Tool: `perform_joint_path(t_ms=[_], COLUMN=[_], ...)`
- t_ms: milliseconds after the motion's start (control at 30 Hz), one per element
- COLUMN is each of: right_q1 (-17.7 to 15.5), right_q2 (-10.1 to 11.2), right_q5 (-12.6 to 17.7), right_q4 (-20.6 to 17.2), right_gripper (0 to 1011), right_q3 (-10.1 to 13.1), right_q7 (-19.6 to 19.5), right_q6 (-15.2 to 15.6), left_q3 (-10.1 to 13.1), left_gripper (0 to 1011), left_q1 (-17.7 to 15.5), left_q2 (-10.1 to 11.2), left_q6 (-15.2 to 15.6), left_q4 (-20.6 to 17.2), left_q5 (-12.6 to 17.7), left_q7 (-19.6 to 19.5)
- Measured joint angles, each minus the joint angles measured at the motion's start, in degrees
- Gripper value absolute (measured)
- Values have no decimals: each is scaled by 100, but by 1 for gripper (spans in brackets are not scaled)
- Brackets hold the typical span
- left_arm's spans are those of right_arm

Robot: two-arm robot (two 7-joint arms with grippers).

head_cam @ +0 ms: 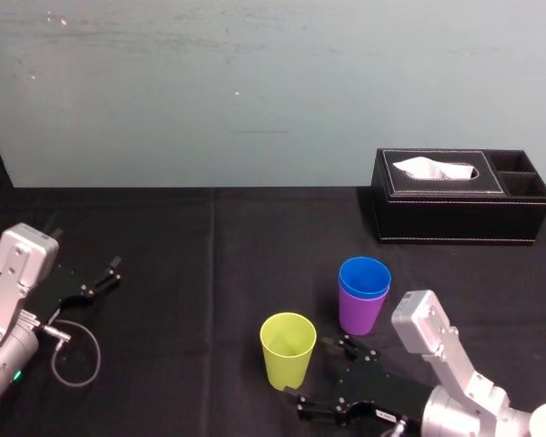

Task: Stack the three plastic cups sequentially using one hand.

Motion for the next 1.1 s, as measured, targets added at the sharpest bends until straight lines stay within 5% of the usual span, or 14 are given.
perform_joint_path(t_ms=[367,1100], right_q1=[201,352], right_q2=[-369,-732], right_q5=[-131,-191], right_q4=[321,610], right_gripper=[1003,1003], right_q3=[-82,-67], right_q7=[-156,-299], right_q6=[56,134], left_q3=[0,0], left_gripper=[1000,1000], left_q1=[0,0], left_q2=[0,0], left_q6=[0,0], left_q4=[0,0], left_q5=[0,0], left_q7=[0,0])
